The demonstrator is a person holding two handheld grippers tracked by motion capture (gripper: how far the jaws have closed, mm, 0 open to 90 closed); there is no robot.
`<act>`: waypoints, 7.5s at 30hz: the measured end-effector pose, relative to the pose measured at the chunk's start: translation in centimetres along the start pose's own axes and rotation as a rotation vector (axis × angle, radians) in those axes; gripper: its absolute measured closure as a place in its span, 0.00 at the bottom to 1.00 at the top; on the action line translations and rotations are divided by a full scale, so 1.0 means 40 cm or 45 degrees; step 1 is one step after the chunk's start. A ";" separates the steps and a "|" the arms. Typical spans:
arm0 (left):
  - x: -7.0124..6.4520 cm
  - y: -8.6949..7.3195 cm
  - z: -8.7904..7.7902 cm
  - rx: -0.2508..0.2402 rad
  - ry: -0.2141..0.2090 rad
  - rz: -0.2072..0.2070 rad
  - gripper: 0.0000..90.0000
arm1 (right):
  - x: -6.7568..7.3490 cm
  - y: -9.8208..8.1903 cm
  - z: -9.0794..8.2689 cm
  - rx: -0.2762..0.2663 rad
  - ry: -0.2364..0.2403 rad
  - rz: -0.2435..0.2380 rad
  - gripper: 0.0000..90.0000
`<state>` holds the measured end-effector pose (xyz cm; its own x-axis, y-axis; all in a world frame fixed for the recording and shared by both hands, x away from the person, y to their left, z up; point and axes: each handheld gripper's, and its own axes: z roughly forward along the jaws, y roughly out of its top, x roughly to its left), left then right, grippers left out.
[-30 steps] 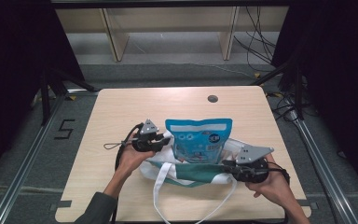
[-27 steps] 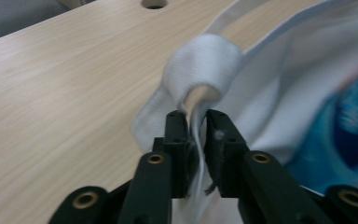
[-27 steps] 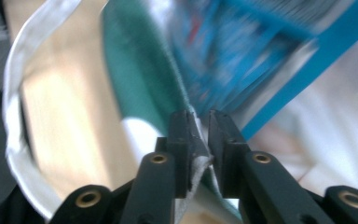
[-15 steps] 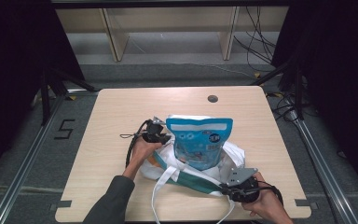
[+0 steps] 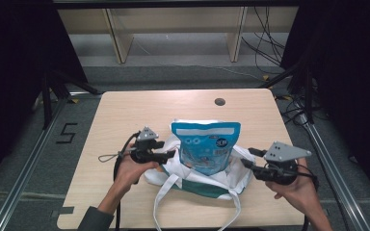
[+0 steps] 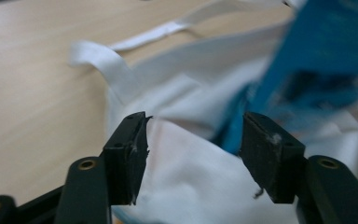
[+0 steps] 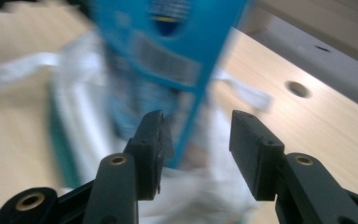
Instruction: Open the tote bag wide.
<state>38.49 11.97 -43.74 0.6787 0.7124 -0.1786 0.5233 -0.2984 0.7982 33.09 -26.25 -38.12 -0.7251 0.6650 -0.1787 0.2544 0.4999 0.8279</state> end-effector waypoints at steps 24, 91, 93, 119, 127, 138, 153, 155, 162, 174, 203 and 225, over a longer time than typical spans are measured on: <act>-0.068 -0.122 0.100 0.102 0.042 0.076 0.65 | -0.103 -0.007 0.171 0.139 -0.059 0.012 0.97; 0.173 -0.027 0.169 0.107 0.107 0.062 0.92 | 0.096 -0.170 0.104 0.293 0.356 0.090 0.91; 0.181 -0.041 0.179 0.118 0.114 0.057 0.91 | 0.101 -0.190 0.126 0.293 0.370 0.117 0.91; 0.116 -0.079 0.027 0.026 0.102 -0.024 0.67 | -0.089 -0.090 0.094 0.162 -0.090 0.251 0.68; 0.113 -0.122 0.067 0.195 0.182 0.152 0.86 | -0.111 -0.200 0.176 0.363 -0.090 0.222 0.94; 0.121 -0.127 0.095 0.204 0.195 0.175 0.87 | -0.114 -0.213 0.225 0.373 -0.138 0.187 0.94; 0.232 -0.039 0.200 0.123 0.295 0.064 0.87 | -0.243 -0.178 0.351 0.269 -0.205 0.266 0.91; 0.230 -0.038 0.204 0.091 0.310 0.033 0.87 | -0.247 -0.178 0.357 0.256 -0.217 0.263 0.91; 0.201 -0.014 0.136 0.064 0.389 0.017 0.59 | -0.255 -0.132 0.283 0.194 -0.261 0.259 0.68; 0.032 -0.023 0.110 -0.017 0.100 0.074 0.89 | -0.075 -0.041 0.227 0.138 0.099 0.116 0.90; 0.042 -0.092 0.187 0.124 0.137 0.147 0.93 | -0.046 -0.026 0.276 0.277 0.081 0.059 0.97; 0.068 -0.082 0.218 0.080 0.167 0.110 0.96 | -0.031 -0.131 0.331 0.352 0.058 0.080 1.00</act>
<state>43.12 9.36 -51.85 0.6513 0.7582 -0.0310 0.5000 -0.3981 0.7691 41.12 -22.36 -49.26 -0.7288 0.6771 -0.1023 0.4603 0.5950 0.6588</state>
